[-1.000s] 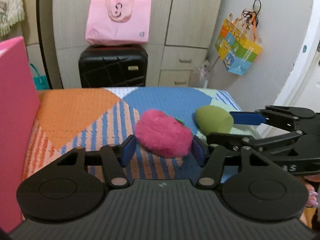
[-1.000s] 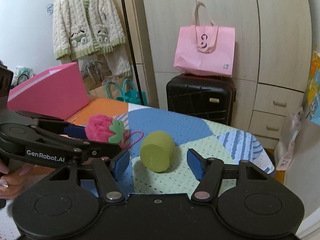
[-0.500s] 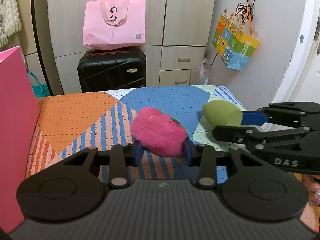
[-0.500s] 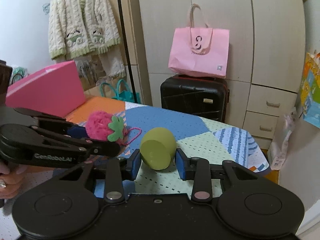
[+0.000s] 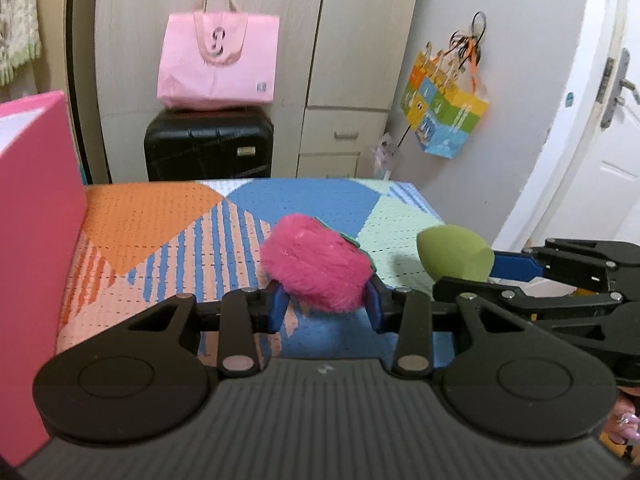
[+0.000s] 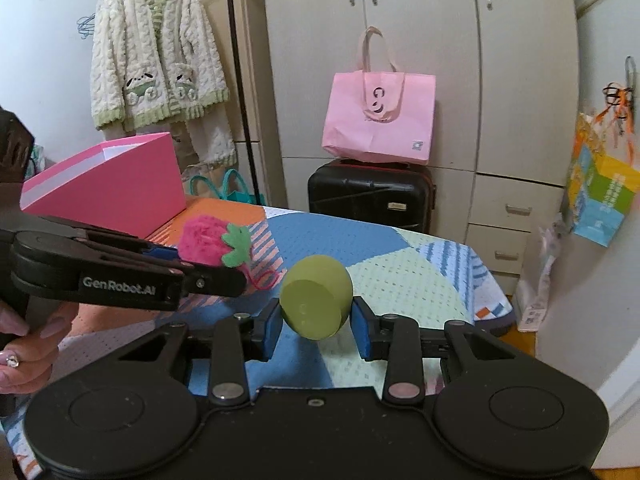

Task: Organize soft objects
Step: 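Carry the strawberry plush and green sponge over the pink box with both tools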

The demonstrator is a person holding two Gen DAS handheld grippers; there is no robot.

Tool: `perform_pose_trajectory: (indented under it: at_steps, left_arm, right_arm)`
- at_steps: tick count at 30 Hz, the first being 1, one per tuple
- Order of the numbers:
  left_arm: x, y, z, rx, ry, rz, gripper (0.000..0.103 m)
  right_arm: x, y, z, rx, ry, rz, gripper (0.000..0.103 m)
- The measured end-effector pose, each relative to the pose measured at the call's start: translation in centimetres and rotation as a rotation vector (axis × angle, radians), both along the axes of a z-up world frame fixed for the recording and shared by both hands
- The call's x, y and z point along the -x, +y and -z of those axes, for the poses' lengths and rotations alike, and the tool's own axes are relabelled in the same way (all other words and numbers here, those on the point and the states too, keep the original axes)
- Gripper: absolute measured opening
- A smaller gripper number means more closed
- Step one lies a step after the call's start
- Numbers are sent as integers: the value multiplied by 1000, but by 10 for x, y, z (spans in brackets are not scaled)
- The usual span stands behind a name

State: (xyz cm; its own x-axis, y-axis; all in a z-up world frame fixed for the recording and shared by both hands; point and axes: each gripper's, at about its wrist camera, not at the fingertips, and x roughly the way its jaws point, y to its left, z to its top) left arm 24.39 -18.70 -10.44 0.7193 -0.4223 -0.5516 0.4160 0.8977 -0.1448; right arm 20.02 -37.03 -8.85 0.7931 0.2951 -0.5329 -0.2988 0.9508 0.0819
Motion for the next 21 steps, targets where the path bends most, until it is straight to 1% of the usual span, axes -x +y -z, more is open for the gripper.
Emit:
perform_pose_trajectory:
  at_steps: [3,6,9,13,16,21]
  left_arm:
    - [15,4,-2,-4,-24,4,38]
    - [27,10,-3,23,-4,23,38]
    - [40,17,-3,34,15,41,38]
    - [57,27,-5,72,65,68,38]
    - [71,31,-6,56,61,87,38]
    - [92,44,-8,71,80,125,38]
  right_arm:
    - [13,2,-2,11,3,23,41]
    - [28,6,-4,19,2,39,41]
    - [41,9,-6,6,13,57,41]
    - [58,16,-8,-2,33,69,41]
    - [70,22,-9,-7,39,78,41]
    - [89,32,-6,-19,60,99,41]
